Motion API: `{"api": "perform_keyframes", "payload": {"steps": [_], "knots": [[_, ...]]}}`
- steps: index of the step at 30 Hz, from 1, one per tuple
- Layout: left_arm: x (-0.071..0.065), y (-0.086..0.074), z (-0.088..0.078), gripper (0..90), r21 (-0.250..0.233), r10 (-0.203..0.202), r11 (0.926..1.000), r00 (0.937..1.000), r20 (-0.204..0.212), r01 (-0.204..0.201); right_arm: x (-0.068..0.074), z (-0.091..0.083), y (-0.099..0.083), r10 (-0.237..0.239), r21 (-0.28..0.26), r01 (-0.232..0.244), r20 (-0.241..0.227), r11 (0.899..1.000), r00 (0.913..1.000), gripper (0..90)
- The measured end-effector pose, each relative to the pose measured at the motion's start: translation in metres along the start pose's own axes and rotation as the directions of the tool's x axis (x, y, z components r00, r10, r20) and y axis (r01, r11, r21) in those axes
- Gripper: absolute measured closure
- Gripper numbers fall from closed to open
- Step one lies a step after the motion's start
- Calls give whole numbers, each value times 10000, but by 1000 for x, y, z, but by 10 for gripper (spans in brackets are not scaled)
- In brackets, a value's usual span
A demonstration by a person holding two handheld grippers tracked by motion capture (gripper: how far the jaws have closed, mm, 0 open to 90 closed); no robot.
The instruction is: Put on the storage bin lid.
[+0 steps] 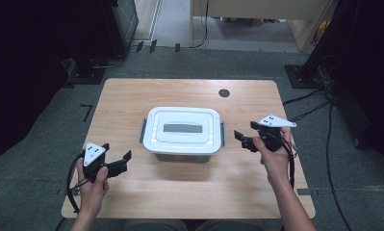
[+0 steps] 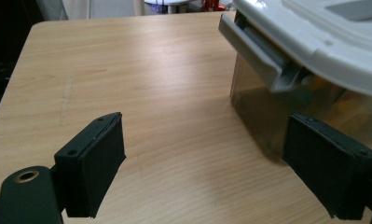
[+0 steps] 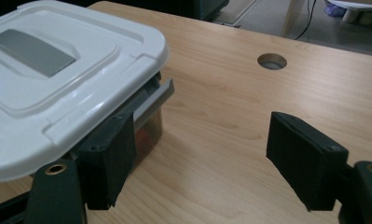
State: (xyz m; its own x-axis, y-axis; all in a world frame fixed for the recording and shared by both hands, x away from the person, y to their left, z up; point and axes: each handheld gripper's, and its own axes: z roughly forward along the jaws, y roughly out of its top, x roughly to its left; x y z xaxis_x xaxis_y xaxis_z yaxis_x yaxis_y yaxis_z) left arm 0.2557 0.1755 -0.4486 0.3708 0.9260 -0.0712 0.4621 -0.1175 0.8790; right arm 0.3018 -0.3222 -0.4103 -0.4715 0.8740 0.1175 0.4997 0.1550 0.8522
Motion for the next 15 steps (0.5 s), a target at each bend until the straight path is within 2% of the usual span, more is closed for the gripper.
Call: {"api": "perform_keyframes", "payload": {"steps": [9,15], "knots": [[10,-28,4,129,504,-77,9987,10000,48,75,-5,-8,-34,208,224,-208,-11,9995,9998,243],[14,-42,6,125,865,353,9956,9994,4,-352,-12,-12,-58,378,419,-382,87,9984,9992,243]]}}
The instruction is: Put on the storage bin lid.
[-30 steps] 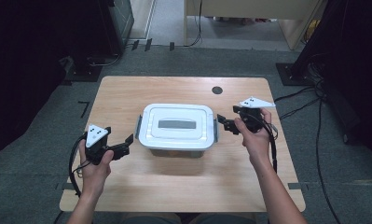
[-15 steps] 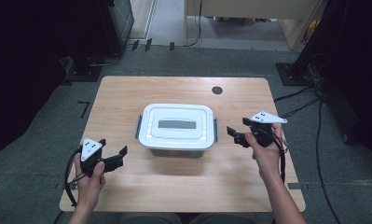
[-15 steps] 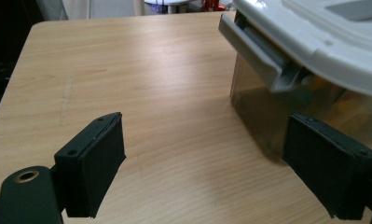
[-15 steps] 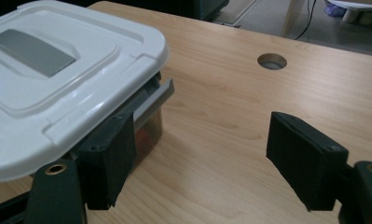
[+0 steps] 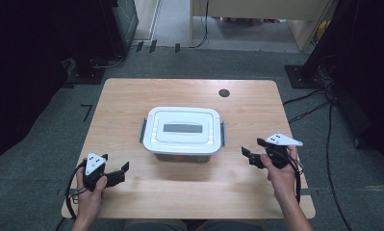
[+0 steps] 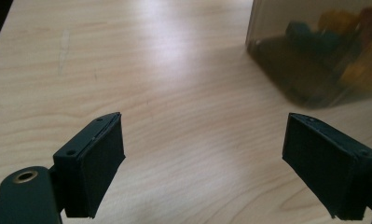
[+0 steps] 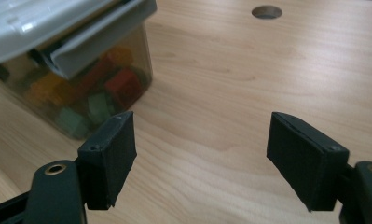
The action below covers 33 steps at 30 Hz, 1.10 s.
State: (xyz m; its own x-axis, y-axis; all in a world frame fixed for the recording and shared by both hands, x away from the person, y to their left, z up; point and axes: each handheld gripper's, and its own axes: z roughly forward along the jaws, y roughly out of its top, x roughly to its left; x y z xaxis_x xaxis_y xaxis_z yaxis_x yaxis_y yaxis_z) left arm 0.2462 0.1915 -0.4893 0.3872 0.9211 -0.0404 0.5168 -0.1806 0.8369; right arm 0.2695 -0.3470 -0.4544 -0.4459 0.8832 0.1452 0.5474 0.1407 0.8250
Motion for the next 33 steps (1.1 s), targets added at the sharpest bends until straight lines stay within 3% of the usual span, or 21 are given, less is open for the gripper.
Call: {"api": "perform_keyframes", "payload": {"steps": [7,18,33], "knots": [[13,-19,1,115,591,320,9978,9988,-363,-298,-10,-9,-25,208,161,-210,141,9996,9997,243],[28,-33,-8,106,1031,451,9940,9964,-723,-375,-21,-25,-58,391,485,-405,290,9980,9988,229],[27,-36,-4,102,1654,656,9848,9955,-685,-535,-27,-31,-97,429,1244,-532,837,9908,9956,222]]}}
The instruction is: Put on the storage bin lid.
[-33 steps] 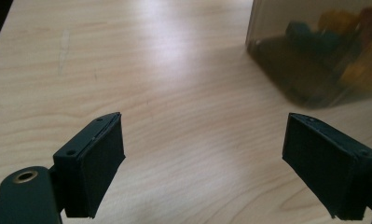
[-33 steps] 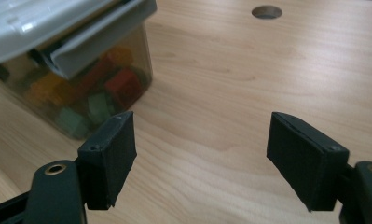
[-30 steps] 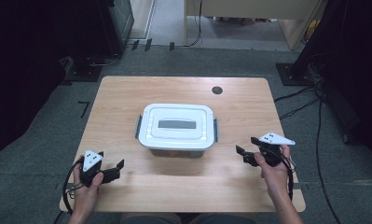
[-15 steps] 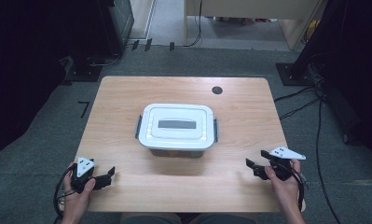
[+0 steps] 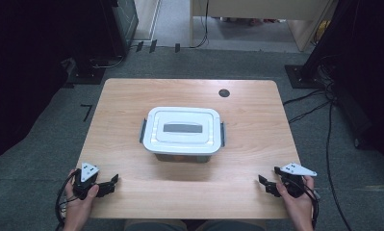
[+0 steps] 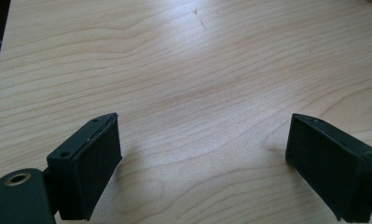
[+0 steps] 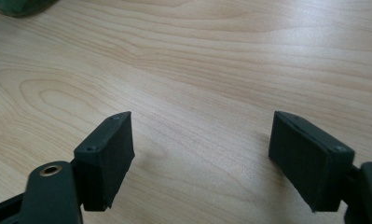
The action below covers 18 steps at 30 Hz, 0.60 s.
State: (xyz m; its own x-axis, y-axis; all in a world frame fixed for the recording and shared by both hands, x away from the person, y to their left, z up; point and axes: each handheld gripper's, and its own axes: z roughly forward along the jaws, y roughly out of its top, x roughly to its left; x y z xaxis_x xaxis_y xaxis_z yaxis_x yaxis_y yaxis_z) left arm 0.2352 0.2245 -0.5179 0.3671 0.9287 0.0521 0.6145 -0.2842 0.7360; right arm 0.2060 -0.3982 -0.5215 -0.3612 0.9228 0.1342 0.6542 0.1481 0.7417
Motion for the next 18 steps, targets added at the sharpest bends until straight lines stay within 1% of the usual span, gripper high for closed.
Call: {"api": "perform_keyframes", "payload": {"steps": [1,4,5,7,8,13,18], "knots": [[-1,0,0,101,-17,27,10000,10000,4,-27,1,0,-1,-41,-68,42,64,10000,10000,222],[-1,0,0,101,-3,29,10000,10000,45,-29,4,2,-2,-212,-40,213,190,9998,9996,209],[-1,0,1,100,5,17,10000,10000,51,-17,5,2,-2,-340,-48,341,256,9994,9991,203],[0,0,1,99,38,-7,10000,10000,75,6,9,4,-2,-738,120,733,542,9972,9958,175],[0,0,1,98,32,-70,10000,9999,100,70,11,5,-2,-855,201,843,647,9962,9942,154],[3,1,2,97,172,-378,9992,9988,300,372,12,7,-1,-819,238,805,686,9965,9943,139],[2,1,2,96,184,-401,9990,9988,282,396,12,7,-1,-821,243,806,683,9964,9943,138]]}}
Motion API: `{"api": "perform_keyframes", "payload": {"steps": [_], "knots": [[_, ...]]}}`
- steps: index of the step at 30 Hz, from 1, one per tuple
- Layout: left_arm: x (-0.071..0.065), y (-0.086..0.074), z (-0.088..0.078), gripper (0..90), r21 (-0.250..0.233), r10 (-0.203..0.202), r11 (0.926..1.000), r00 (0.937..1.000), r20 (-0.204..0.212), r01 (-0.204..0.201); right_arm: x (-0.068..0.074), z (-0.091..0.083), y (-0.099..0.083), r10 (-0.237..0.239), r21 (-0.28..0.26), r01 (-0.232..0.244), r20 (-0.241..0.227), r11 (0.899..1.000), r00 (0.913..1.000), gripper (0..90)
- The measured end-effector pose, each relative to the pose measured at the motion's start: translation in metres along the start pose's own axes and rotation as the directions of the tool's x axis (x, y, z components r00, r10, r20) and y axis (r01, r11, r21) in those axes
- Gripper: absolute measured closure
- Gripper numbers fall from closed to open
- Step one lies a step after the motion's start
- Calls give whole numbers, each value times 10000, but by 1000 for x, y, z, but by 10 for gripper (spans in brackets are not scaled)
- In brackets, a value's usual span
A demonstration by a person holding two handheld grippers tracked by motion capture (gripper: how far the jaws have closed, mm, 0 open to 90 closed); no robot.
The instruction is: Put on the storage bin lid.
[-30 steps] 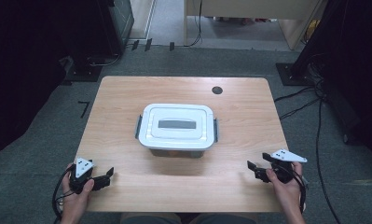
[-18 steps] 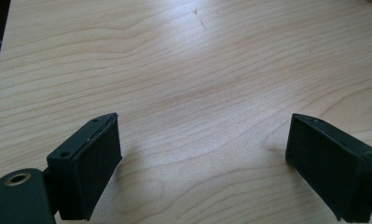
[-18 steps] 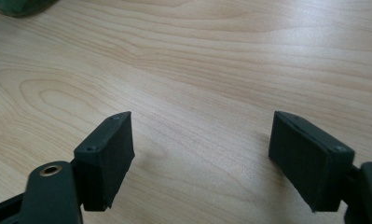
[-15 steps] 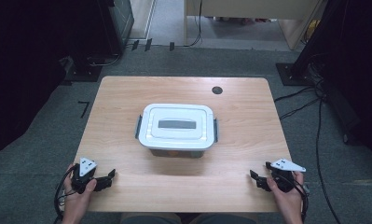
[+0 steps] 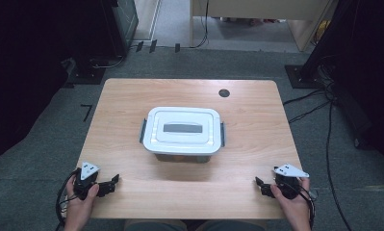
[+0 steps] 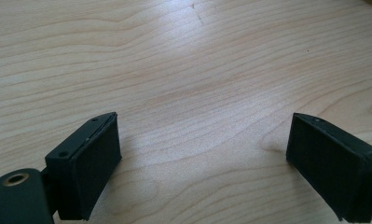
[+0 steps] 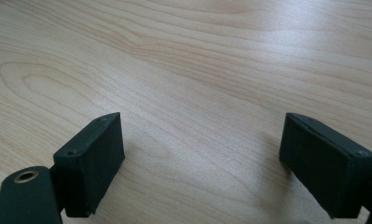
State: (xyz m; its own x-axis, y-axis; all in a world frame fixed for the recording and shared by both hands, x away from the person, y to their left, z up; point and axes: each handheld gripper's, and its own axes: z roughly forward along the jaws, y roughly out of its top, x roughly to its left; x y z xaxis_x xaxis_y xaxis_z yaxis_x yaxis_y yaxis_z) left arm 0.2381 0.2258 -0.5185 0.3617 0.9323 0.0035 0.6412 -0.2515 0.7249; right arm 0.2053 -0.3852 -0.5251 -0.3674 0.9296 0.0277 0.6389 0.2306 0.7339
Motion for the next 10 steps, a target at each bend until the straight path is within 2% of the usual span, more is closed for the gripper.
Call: {"api": "perform_keyframes", "payload": {"steps": [10], "knots": [[-1,1,1,96,12,-36,10000,10000,-43,36,0,0,0,-3,1,3,1,10000,10000,138]]}}
